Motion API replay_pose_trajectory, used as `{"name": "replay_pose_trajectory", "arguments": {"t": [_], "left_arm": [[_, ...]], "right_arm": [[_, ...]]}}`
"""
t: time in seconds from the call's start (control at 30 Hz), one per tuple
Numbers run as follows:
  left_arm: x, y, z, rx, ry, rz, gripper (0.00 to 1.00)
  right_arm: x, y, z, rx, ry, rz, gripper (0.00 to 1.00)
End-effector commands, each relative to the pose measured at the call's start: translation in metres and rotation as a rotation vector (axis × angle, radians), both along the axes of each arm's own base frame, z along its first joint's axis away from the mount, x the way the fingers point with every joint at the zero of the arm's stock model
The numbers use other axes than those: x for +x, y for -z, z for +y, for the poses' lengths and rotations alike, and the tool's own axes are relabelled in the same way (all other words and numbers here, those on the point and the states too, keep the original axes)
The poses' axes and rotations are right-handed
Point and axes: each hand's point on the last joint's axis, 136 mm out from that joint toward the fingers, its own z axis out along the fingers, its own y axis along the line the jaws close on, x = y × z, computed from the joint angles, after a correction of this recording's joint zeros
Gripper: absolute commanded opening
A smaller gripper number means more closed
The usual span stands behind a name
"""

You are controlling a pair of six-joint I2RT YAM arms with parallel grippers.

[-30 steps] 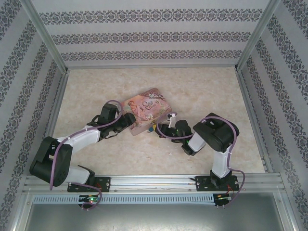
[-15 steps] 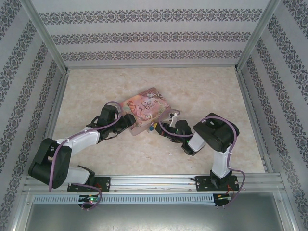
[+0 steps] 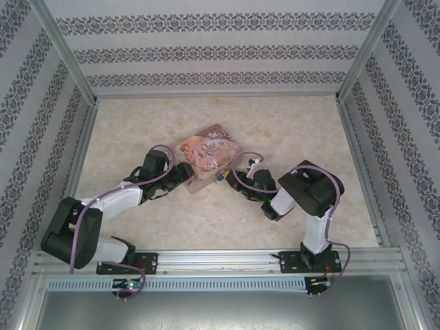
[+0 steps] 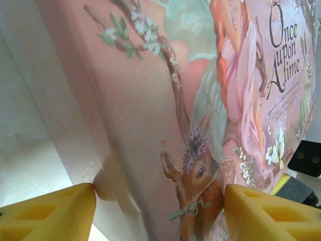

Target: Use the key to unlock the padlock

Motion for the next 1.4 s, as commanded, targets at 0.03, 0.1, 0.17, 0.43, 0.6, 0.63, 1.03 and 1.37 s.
{"name": "replay_pose_trajectory", "arguments": {"t": [0.03, 0.1, 0.17, 0.43, 0.6, 0.63, 1.03, 1.37], "left_arm": [[-0.013, 0.02, -0.001, 0.039, 0.017, 0.084, 0.67], [-0.008, 0.018, -0.001, 0.043, 0.014, 0.072, 0.67], [-0.002, 0.016, -0.002, 0.047, 0.014, 0.063, 0.67], [0.025, 0.014, -0.006, 0.047, 0.016, 0.051, 0.68], [0.043, 0.0, -0.005, 0.045, 0.033, 0.019, 0.76], [0.045, -0.004, -0.005, 0.054, 0.039, 0.009, 0.78], [0.045, -0.062, 0.036, 0.195, -0.018, -0.163, 0.91], [0.02, -0.098, 0.088, 0.362, -0.168, -0.322, 1.0]], "right_arm": [[0.008, -0.024, -0.015, 0.024, 0.063, -0.086, 0.0], [0.009, -0.026, -0.02, 0.015, 0.077, -0.098, 0.0], [0.001, -0.018, -0.03, -0.013, 0.087, -0.085, 0.0], [-0.018, -0.02, -0.053, -0.077, 0.121, -0.113, 0.0], [-0.031, -0.025, -0.063, -0.126, 0.116, -0.126, 0.0], [-0.033, -0.027, -0.064, -0.135, 0.11, -0.129, 0.0], [-0.074, -0.047, -0.089, -0.413, -0.002, -0.096, 0.0], [-0.12, -0.054, -0.102, -0.531, -0.135, 0.014, 0.0]]}}
